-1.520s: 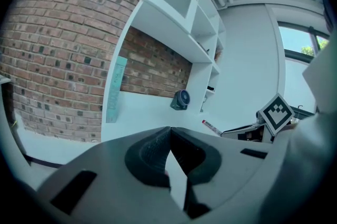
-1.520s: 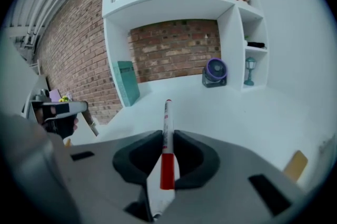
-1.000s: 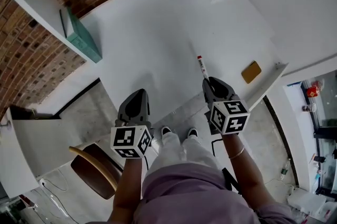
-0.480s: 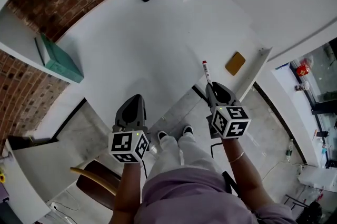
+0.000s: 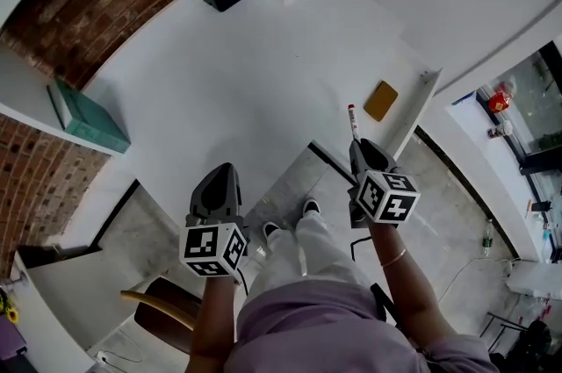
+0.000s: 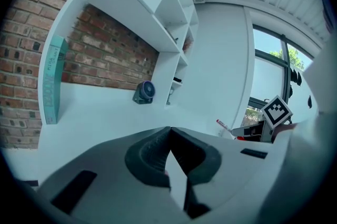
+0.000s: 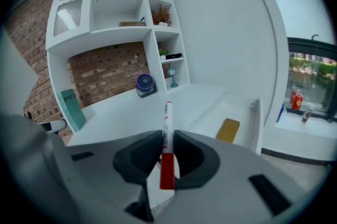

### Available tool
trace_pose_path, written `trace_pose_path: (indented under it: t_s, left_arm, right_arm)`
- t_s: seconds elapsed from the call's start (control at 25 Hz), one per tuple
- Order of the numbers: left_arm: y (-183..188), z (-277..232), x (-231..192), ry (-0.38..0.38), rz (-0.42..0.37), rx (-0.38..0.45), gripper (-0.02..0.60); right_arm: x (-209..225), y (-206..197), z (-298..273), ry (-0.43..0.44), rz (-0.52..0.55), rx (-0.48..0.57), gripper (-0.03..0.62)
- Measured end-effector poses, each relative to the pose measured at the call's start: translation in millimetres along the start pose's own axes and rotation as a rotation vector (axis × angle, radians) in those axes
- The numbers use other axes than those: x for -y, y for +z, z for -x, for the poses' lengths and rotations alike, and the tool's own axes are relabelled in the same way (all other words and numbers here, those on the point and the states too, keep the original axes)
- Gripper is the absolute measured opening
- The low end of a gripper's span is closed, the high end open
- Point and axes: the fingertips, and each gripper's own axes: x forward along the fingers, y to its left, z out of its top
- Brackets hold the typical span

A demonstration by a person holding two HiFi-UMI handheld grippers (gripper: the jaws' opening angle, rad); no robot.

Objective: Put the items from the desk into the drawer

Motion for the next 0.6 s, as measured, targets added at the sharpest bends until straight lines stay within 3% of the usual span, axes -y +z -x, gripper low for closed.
trace_pose_path:
  t_s: [0.6]
  left_arm:
    - [7.9, -50.6, 61.9, -0.081, -0.070, -0.020, 0.000]
  right_arm:
    - [69.6, -19.1, -14.6, -0.072, -0.084, -0.049, 0.072]
